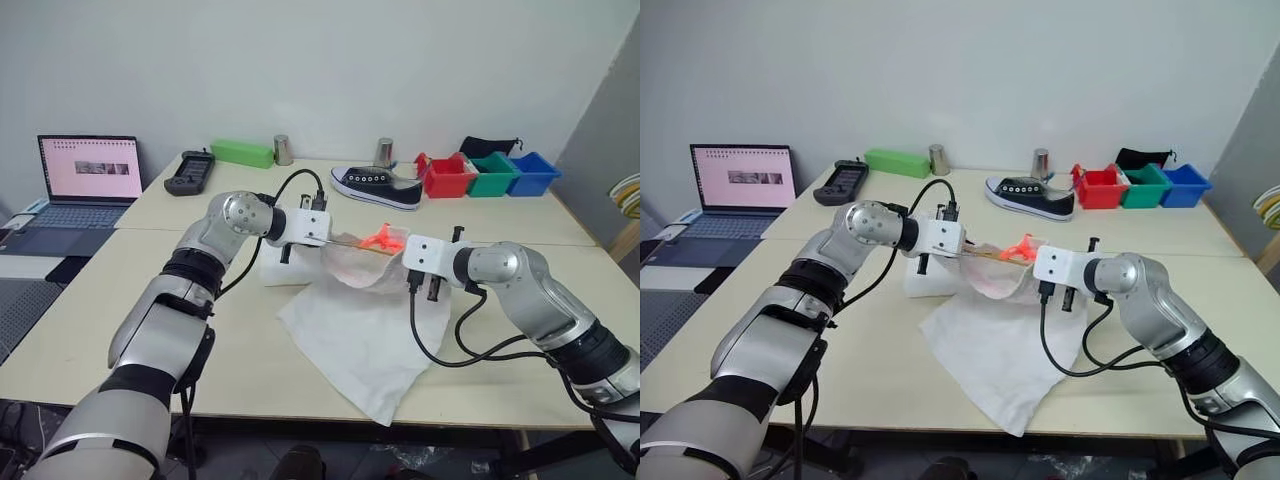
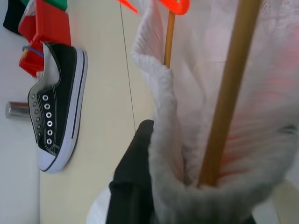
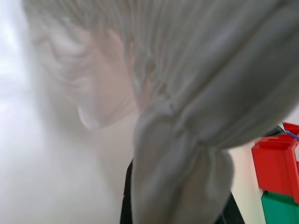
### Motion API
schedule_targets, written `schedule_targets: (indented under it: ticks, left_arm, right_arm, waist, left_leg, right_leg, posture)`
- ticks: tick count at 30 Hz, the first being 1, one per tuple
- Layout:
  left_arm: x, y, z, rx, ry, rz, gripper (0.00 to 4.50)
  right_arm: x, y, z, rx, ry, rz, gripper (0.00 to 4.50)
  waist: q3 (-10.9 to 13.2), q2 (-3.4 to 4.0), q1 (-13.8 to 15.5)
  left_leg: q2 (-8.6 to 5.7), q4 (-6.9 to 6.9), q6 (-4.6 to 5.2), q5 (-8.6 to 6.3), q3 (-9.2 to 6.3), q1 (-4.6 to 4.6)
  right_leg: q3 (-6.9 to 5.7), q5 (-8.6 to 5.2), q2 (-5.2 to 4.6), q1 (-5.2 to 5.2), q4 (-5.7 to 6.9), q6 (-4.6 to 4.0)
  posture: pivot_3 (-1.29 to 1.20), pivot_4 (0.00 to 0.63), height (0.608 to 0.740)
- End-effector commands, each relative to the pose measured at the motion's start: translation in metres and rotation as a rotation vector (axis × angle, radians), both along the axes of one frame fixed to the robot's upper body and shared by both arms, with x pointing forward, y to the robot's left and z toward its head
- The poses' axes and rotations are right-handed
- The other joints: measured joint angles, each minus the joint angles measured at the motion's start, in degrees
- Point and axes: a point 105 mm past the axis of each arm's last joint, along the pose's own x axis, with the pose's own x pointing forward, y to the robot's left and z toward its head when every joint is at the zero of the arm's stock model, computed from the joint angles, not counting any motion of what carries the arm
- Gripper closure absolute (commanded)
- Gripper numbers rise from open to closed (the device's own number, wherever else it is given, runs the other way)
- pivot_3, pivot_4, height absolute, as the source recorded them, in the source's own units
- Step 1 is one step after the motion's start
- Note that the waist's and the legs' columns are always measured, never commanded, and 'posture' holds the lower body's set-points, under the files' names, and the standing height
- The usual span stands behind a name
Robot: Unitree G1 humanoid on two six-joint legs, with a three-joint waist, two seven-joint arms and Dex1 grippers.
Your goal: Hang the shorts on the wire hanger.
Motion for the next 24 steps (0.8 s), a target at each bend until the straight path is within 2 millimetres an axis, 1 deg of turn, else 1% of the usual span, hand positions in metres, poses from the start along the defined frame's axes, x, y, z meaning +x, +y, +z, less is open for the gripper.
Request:
schedule_targets:
  ticks: [1, 2, 3, 4, 7, 8, 9, 12, 13, 14, 15, 18, 20, 23, 24]
  left_arm:
    - [0.006, -0.002, 0.033, -0.071, -0.099, -0.01, 2.84]
    - [0.006, 0.0, 0.033, -0.072, -0.099, -0.005, 2.7]
    - [0.006, 0.002, 0.033, -0.072, -0.098, -0.001, 2.42]
    - [0.007, 0.004, 0.033, -0.074, -0.1, 0.005, 2.25]
    - [0.008, 0.009, 0.036, -0.093, -0.109, 0.02, 1.55]
    - [0.008, 0.01, 0.038, -0.107, -0.111, 0.024, 1.41]
    - [0.008, 0.011, 0.04, -0.117, -0.112, 0.026, 1.12]
    - [0.005, 0.016, 0.043, -0.168, -0.072, 0.029, 0.51]
    - [0.002, 0.019, 0.041, -0.168, -0.033, 0.02, 0.27]
    - [-0.001, 0.022, 0.041, -0.173, 0.002, 0.014, 0.12]
    - [-0.004, 0.024, 0.043, -0.181, 0.031, 0.012, 0.03]
    - [-0.014, 0.028, 0.049, -0.198, 0.112, -0.018, 0.03]
    - [-0.017, 0.031, 0.066, -0.266, 0.144, -0.021, 0.03]
    - [-0.016, 0.039, 0.102, -0.426, 0.161, 0.024, 0.03]
    - [-0.015, 0.043, 0.11, -0.463, 0.162, 0.041, 0.03]
  right_arm:
    - [0.002, -0.004, 0.009, 0.013, -0.025, -0.014, 4.5]
    - [0.002, -0.004, 0.009, 0.022, -0.019, -0.018, 4.5]
    - [0.001, -0.004, 0.008, 0.029, -0.015, -0.019, 4.5]
    - [0.0, -0.004, 0.008, 0.034, -0.012, -0.019, 4.5]
    - [-0.004, -0.004, 0.006, 0.065, 0.007, -0.024, 4.5]
    - [-0.005, -0.005, 0.005, 0.077, 0.013, -0.029, 4.5]
    - [-0.007, -0.006, 0.005, 0.084, 0.017, -0.032, 4.5]
    - [-0.009, -0.013, 0.003, 0.096, 0.024, -0.055, 4.5]
    - [-0.009, -0.015, 0.003, 0.103, 0.027, -0.065, 4.5]
    - [-0.01, -0.016, 0.003, 0.114, 0.032, -0.074, 4.5]
    - [-0.01, -0.017, 0.003, 0.125, 0.037, -0.082, 4.5]
    - [-0.011, -0.02, 0.002, 0.14, 0.042, -0.1, 4.5]
    - [-0.011, -0.023, 0.0, 0.165, 0.052, -0.129, 4.5]
    - [-0.013, -0.024, -0.007, 0.239, 0.091, -0.186, 4.5]
    - [-0.014, -0.024, -0.009, 0.256, 0.099, -0.199, 4.5]
  waist:
    - [0.0, 0.0, 0.0]
    - [0.0, 0.0, 0.0]
    - [0.0, 0.0, 0.0]
    - [0.0, 0.0, 0.0]
    - [0.0, 0.0, 0.0]
    - [0.0, 0.0, 0.0]
    - [0.0, 0.0, 0.0]
    - [0.0, 0.0, 0.0]
    - [0.0, 0.0, 0.0]
    - [0.0, 0.0, 0.0]
    - [0.0, 0.0, -0.1]
    - [0.0, 0.0, -0.2]
    - [0.0, 0.0, -0.3]
    - [0.0, 0.0, -0.5]
    - [0.0, 0.0, -0.6]
  left_leg:
    - [0.0, 0.0, 0.0, 0.0, 0.0, 0.0]
    - [0.0, 0.0, 0.0, 0.0, 0.0, 0.0]
    - [0.0, 0.0, 0.0, 0.0, 0.0, 0.0]
    - [0.0, 0.0, 0.0, 0.0, 0.0, 0.0]
    - [0.0, 0.0, 0.0, 0.0, -0.01, 0.0]
    - [0.0, 0.0, 0.0, 0.0, 0.0, 0.0]
    - [0.0, 0.0, 0.0, 0.0, -0.01, -0.01]
    - [0.0, 0.0, 0.0, 0.0, -0.01, 0.0]
    - [0.0, 0.0, 0.0, 0.0, -0.01, -0.01]
    - [-0.01, 0.0, 0.0, 0.0, 0.0, 0.0]
    - [-0.01, 0.0, 0.0, 0.0, 0.0, 0.0]
    - [0.0, 0.0, 0.0, 0.0, 0.0, 0.01]
    - [0.0, 0.0, 0.0, 0.0, -0.01, 0.01]
    - [0.02, 0.0, 0.0, 0.0, -0.03, 0.01]
    - [0.01, 0.0, 0.0, 0.0, -0.03, 0.02]
  right_leg:
    - [0.0, 0.0, 0.0, 0.0, 0.0, 0.0]
    - [0.0, 0.0, 0.0, 0.0, 0.0, 0.0]
    - [-0.01, 0.0, 0.0, 0.0, 0.0, 0.0]
    - [-0.01, 0.0, 0.0, 0.0, 0.0, 0.0]
    - [-0.02, 0.0, 0.0, 0.0, 0.0, 0.0]
    - [-0.02, 0.0, 0.0, 0.0, 0.0, 0.0]
    - [-0.02, 0.0, 0.0, 0.0, 0.0, 0.0]
    - [-0.02, 0.0, 0.0, 0.0, 0.01, 0.0]
    - [-0.03, 0.0, 0.0, 0.0, 0.01, 0.0]
    - [-0.04, 0.0, 0.0, 0.0, 0.01, 0.0]
    - [-0.04, 0.0, 0.0, 0.0, 0.01, 0.0]
    - [-0.04, 0.0, 0.02, 0.0, 0.02, 0.0]
    - [-0.04, 0.0, 0.02, 0.0, 0.02, -0.01]
    - [-0.02, -0.01, 0.02, 0.02, 0.02, -0.01]
    - [-0.01, -0.01, 0.02, 0.03, 0.02, -0.01]
  posture:
    - [0.31, 0.0, 0.74]
    - [0.31, 0.0, 0.74]
    - [0.31, 0.0, 0.74]
    - [0.31, 0.0, 0.74]
    - [0.31, 0.0, 0.74]
    - [0.31, 0.0, 0.74]
    - [0.31, 0.0, 0.74]
    - [0.31, 0.0, 0.74]
    - [0.31, 0.0, 0.74]
    - [0.31, 0.0, 0.74]
    - [0.31, 0.0, 0.74]
    - [0.3, 0.0, 0.74]
    - [0.3, 0.0, 0.74]
    - [0.3, 0.0, 0.74]
    - [0.3, 0.0, 0.74]
